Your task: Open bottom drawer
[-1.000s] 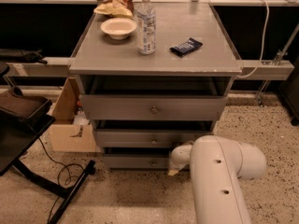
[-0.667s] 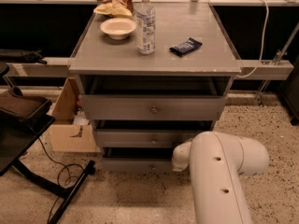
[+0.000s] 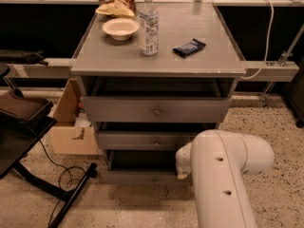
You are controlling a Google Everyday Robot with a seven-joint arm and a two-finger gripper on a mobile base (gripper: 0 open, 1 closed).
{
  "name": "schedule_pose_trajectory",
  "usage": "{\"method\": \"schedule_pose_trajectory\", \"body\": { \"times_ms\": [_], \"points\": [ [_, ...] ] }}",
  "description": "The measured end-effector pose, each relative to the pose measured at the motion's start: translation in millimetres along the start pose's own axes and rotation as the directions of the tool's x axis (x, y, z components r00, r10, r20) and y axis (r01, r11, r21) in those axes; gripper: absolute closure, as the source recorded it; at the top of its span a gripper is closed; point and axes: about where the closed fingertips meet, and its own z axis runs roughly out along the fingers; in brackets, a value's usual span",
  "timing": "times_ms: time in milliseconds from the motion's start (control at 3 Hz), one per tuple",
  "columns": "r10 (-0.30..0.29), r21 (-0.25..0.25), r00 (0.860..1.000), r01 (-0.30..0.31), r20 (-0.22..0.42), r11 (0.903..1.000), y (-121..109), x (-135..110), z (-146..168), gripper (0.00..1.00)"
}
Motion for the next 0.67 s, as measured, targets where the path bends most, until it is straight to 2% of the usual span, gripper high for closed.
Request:
{"method": "schedule_pose_trajectory", "body": {
  "times_ms": [333, 667],
  "points": [
    [-0.011, -0.024, 1.000, 0.010, -0.024, 0.9997, 13.2, 6.8, -3.1, 1.00],
    [-0.011, -0.024, 1.000, 0.010, -0.024, 0.9997, 13.3, 5.5, -3.0, 1.00]
  ]
}}
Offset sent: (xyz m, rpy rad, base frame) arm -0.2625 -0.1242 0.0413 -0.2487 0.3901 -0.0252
